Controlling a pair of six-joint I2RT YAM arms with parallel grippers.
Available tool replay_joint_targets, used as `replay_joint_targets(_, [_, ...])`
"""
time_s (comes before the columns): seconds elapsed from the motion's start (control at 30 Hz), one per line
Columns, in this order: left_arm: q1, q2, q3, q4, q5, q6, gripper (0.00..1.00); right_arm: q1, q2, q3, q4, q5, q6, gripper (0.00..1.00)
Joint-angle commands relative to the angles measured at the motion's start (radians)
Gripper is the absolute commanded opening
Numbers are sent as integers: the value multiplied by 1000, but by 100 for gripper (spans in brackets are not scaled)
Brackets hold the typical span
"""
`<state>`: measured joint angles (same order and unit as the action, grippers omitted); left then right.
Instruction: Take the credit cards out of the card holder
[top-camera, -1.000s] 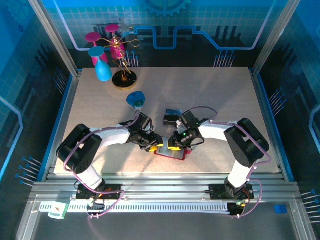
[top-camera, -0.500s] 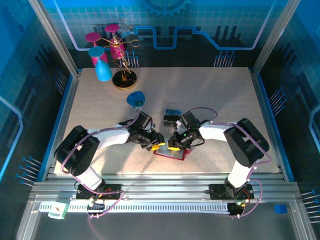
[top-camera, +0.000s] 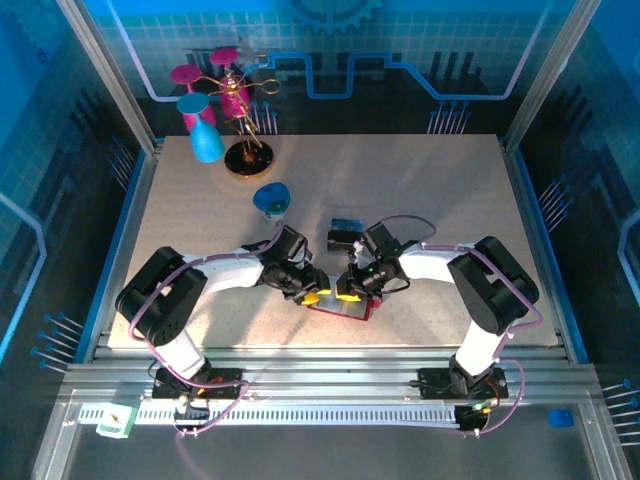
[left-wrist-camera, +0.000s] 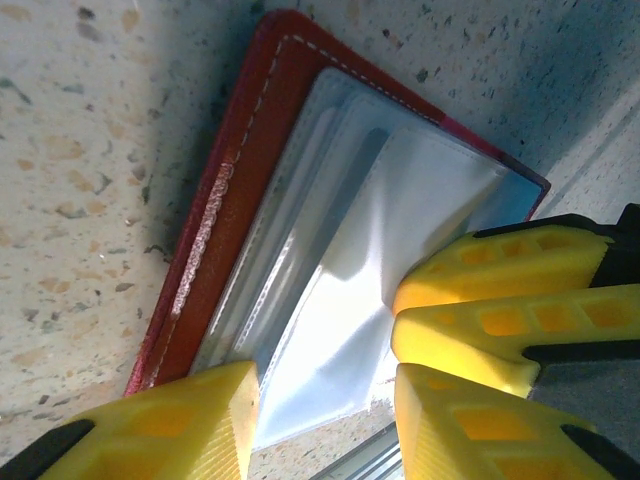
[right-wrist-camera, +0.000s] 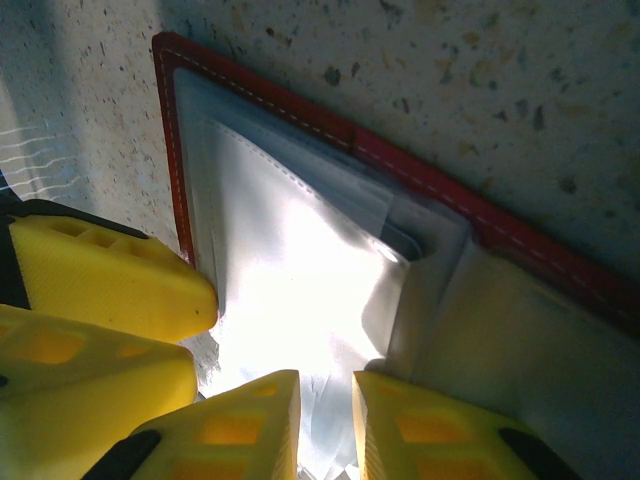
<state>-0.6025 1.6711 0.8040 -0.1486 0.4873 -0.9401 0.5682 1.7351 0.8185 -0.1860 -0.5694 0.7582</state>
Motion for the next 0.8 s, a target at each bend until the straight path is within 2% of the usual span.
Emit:
replay_joint_targets(0.0, [-17,27,18,-34,28,17,41,-14,-2,-22,-12,-1,-5,22])
replay_joint_targets(0.5, [-22,12,-11,13,72,-15,41,-16,-3,-29,5,-4,1,22])
replay_joint_targets(0.7, [-23,-43,0,-69,2,20,41,-16,-5,-38,17,-3,0,21])
replay_joint_targets(0.77, [-24,-65,6,-93,-11,32,41,-18,-9,-48,36,-6,-3,16])
